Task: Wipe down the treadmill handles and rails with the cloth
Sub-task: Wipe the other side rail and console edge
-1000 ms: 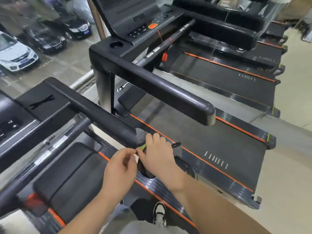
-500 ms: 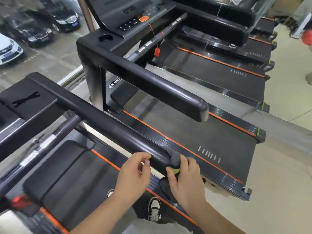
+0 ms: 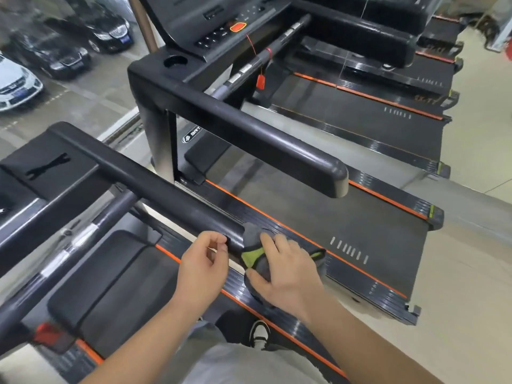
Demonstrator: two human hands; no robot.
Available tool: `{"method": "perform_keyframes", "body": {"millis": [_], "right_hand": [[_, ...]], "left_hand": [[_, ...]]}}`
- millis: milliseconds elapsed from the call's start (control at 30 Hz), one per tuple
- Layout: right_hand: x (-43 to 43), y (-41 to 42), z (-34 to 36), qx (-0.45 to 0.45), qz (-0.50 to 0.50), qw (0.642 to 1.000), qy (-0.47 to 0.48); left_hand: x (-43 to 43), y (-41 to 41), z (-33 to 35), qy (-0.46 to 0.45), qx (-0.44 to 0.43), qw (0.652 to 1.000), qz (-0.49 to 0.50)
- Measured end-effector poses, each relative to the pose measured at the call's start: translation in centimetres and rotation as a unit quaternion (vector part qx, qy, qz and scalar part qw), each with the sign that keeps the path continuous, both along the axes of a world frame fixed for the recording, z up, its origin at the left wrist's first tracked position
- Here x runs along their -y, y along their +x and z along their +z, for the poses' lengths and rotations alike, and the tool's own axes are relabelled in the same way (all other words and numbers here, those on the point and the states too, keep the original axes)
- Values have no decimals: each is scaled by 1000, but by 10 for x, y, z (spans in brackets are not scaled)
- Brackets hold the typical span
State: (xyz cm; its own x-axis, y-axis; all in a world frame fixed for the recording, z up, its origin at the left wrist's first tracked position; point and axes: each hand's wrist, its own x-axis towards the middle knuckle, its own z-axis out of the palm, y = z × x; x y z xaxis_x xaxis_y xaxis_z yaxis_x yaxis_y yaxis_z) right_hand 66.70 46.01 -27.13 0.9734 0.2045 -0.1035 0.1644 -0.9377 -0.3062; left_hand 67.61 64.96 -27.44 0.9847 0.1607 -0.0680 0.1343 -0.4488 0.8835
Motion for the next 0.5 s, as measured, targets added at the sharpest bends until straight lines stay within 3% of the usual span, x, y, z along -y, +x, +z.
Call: {"method": "perform_keyframes", "body": {"millis": [167,367,500], "right_hand": [[32,-8,16,-130,-30,990,-42],[-40,31,26,-117,-21,977,-175],[-103,77,20,-108,-2,983,-148]], "left_hand": [[1,-1,-7,-16,2,1000,-14],[-34,6,-12,-24,-13,999,25],[-65,9,-14,-18,-17,998,50]]}}
